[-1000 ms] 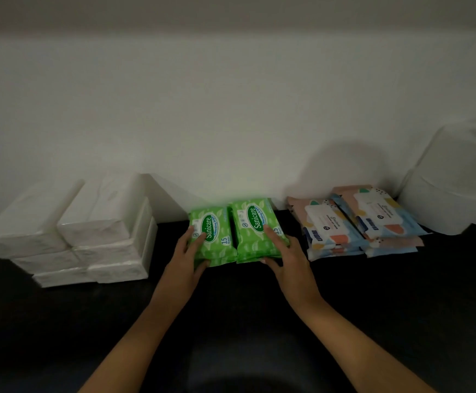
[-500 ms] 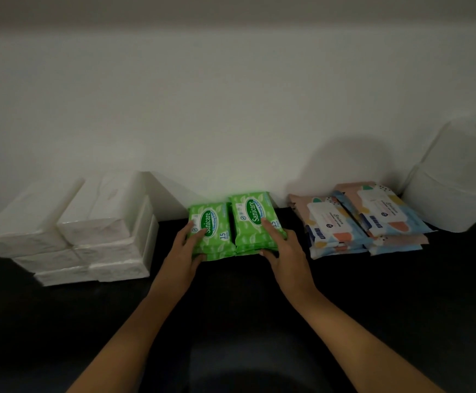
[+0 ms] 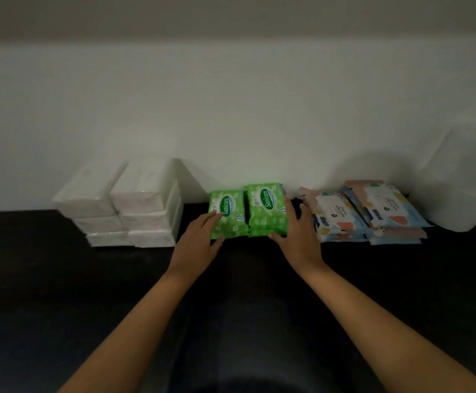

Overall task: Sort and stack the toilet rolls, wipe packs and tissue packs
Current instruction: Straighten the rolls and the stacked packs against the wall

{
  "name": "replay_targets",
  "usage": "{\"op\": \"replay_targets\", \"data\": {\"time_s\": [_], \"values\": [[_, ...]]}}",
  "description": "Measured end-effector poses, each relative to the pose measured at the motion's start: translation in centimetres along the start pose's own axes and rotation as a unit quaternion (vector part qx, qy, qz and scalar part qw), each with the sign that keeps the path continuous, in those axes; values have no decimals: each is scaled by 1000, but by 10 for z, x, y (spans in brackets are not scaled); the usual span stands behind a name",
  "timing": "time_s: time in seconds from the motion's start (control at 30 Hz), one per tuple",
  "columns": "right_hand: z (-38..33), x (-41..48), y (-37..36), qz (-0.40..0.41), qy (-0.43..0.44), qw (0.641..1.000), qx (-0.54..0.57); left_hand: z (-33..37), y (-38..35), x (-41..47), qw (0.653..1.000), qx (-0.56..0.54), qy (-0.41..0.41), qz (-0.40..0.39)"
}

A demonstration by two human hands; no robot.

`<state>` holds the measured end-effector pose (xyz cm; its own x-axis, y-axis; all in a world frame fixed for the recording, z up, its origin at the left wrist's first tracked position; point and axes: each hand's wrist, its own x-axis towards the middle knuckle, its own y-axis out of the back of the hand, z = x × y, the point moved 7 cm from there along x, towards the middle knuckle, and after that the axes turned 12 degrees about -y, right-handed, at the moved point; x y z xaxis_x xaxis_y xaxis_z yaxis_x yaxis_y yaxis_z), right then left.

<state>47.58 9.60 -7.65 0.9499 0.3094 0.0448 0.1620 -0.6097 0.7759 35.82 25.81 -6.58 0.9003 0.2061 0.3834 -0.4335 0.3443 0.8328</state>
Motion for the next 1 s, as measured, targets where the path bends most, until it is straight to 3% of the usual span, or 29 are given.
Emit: {"op": "replay_targets", "data": {"time_s": [0.1, 0.3, 0.43, 0.57, 0.67, 0.8, 1.0], "values": [[-27, -14, 17, 38, 41, 998, 5, 11, 24, -18, 998, -26, 30, 38], [-81, -42, -4, -66, 86, 989, 102, 16, 101, -70, 977, -28, 42, 207], [-104, -64, -37, -146, 61, 975, 157, -16, 146, -98, 955, -34, 103, 278], [-121, -75, -74, -199, 4, 951, 236, -75, 176, -119, 924, -108, 185, 316], [-133, -76, -101, -208, -20, 946, 250, -132, 179, -125, 888, -213, 262, 313], [-144, -73, -135, -172, -30, 961, 214, -191, 160, -119, 822, -379, 342, 251], [-145, -64, -164, -107, -50, 971, 208, -218, 126, -99, 810, -475, 321, 125]]}}
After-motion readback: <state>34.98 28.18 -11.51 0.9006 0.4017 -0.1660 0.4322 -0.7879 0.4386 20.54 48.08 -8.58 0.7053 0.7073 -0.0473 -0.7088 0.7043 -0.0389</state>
